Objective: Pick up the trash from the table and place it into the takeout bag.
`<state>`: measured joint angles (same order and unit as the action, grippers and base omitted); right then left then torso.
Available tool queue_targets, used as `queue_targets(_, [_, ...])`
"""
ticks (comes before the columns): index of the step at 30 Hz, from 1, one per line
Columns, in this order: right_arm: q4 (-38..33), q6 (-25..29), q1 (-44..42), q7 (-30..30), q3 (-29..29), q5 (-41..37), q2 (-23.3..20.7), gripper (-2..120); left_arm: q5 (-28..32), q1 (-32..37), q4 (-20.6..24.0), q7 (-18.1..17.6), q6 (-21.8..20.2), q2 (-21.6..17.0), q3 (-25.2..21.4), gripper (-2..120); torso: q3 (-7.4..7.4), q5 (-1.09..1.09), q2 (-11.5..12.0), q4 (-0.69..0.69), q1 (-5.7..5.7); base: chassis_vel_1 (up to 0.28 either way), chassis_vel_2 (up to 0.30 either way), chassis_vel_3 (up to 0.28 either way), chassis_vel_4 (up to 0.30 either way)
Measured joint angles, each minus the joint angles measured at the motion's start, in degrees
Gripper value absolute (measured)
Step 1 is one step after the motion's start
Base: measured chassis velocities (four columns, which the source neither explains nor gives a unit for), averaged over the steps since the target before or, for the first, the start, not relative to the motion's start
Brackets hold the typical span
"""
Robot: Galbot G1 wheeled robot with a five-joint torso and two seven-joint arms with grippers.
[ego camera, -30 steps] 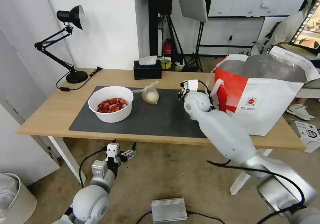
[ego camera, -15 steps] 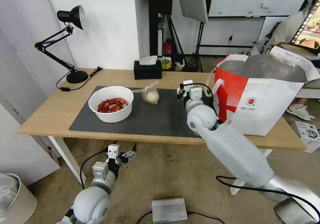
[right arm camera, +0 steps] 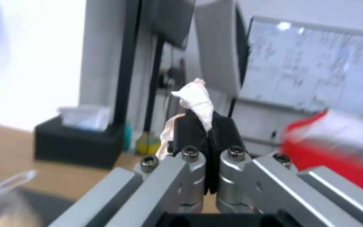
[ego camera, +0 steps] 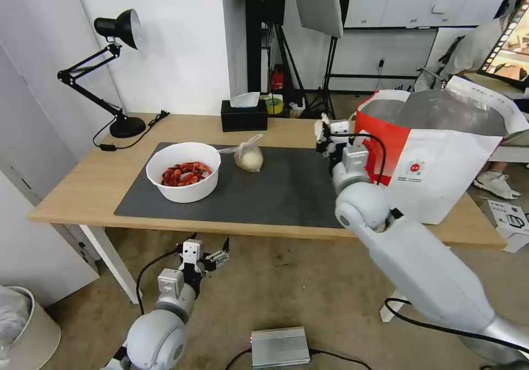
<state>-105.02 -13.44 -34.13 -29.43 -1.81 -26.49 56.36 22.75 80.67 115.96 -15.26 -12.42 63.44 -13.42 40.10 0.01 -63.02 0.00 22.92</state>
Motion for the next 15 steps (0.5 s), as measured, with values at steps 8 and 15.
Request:
queue_targets(8, [-2.6, 3.2, -3.2, -1.6, 5.5, 7.6, -2.3, 0, -0.7, 0.8, 0.5, -0.1, -0.2, 1.5, 0.7, 100, 0.00, -0.01, 0.0, 0.00, 0.00, 0.000, 0.000, 0.000, 0.000])
queue_targets(15, [-3.6, 2.3, -5.5, -5.0, 9.3, 10.3, -4.0, 0, -1.1, 1.0, 0.5, -0.2, -0.2, 1.5, 0.9, 100, 0.00, 0.00, 0.0, 0.00, 0.00, 0.000, 0.000, 0.000, 0.000])
